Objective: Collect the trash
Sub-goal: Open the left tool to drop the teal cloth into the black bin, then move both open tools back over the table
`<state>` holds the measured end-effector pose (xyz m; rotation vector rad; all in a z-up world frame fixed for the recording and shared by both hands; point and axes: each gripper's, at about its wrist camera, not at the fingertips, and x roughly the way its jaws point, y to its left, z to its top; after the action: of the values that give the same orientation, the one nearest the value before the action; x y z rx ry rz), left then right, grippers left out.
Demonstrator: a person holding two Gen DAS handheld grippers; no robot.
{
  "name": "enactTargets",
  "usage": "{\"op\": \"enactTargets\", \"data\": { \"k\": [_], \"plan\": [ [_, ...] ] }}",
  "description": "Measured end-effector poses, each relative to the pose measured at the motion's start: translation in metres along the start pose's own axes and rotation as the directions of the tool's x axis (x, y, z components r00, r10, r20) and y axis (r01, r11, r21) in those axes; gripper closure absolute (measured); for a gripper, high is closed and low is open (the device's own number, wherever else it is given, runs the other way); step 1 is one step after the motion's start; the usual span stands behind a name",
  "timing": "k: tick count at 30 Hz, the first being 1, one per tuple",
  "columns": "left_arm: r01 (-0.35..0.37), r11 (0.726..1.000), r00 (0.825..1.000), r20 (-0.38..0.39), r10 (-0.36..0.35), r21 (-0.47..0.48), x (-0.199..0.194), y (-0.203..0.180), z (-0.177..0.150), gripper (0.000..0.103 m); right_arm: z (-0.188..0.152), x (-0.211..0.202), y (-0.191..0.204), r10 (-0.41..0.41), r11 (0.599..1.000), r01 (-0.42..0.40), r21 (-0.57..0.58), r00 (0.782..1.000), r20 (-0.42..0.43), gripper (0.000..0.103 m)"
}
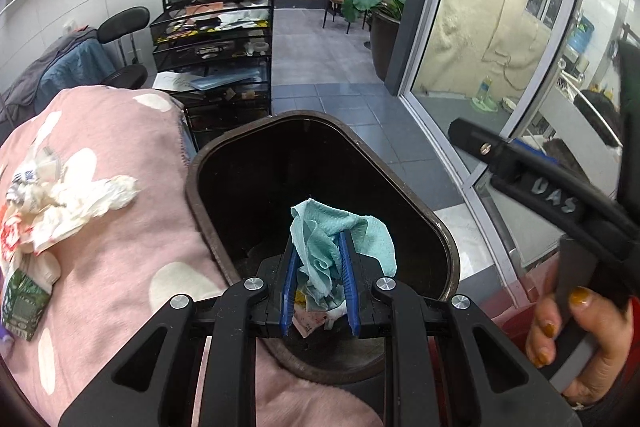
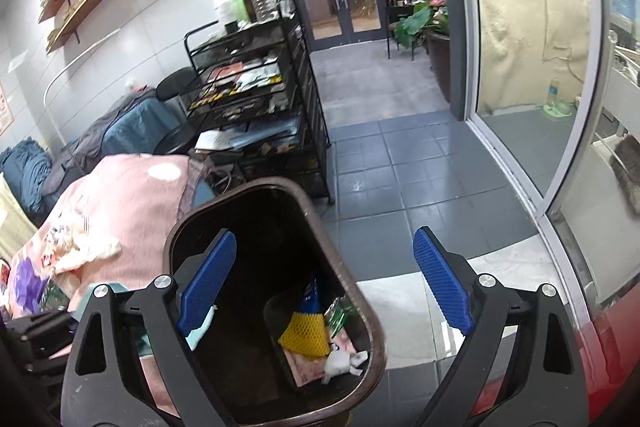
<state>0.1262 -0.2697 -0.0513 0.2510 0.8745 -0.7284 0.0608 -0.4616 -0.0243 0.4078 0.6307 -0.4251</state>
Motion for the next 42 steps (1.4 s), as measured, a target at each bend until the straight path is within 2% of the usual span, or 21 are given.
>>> {"op": "enactTargets", "data": {
  "k": [5,6,10,13,20,29,34,42],
  "plan": [
    [-0.021,1.0,1.0,-0.021,0.022,0.023,0.016,-0.01,0.001,0.079,0.006,-0.005,-0.009,-0.012,1.0,0.012,0.016,1.0,0.022,0.014],
    [-0.026,0.999,0.999,-0.023,0.027,0.026,0.019,-0.01,0.001,0.073,0.007,-0.005,-0.01,-0.013,1.0,0.013,0.016,1.0,0.022,0.014],
    [-0.045,0.998,0.999,-0.015,0.046,0.04,0.022,-0.012,-0.002,0.026,0.01,-0.006,-0.016,-0.008,1.0,0.007,0.023,1.0,0.023,0.013],
    [-0.07,0.996,0.998,0.015,0.069,0.057,0.019,-0.014,-0.002,0.015,0.01,-0.007,-0.016,-0.007,1.0,0.007,0.026,1.0,0.025,0.013],
    [-0.12,0.989,0.99,0.086,0.113,0.084,-0.005,-0.015,-0.006,0.008,0.008,-0.01,-0.012,0.018,1.0,-0.019,0.021,0.999,0.048,0.009],
    [-0.211,0.974,0.965,0.177,0.195,0.079,-0.047,-0.008,-0.024,0.006,0.004,-0.011,0.004,0.07,0.997,-0.07,-0.018,0.996,0.053,0.007],
    [-0.254,0.966,0.946,0.22,0.239,0.045,-0.07,0.006,-0.037,0.005,0.0,-0.013,0.016,0.111,0.993,-0.109,-0.042,0.992,0.052,0.007],
    [-0.325,0.944,0.915,0.235,0.328,-0.051,-0.093,0.044,-0.055,0.005,-0.016,-0.016,0.051,0.209,0.972,-0.203,-0.121,0.977,0.038,0.006]
  ]
}}
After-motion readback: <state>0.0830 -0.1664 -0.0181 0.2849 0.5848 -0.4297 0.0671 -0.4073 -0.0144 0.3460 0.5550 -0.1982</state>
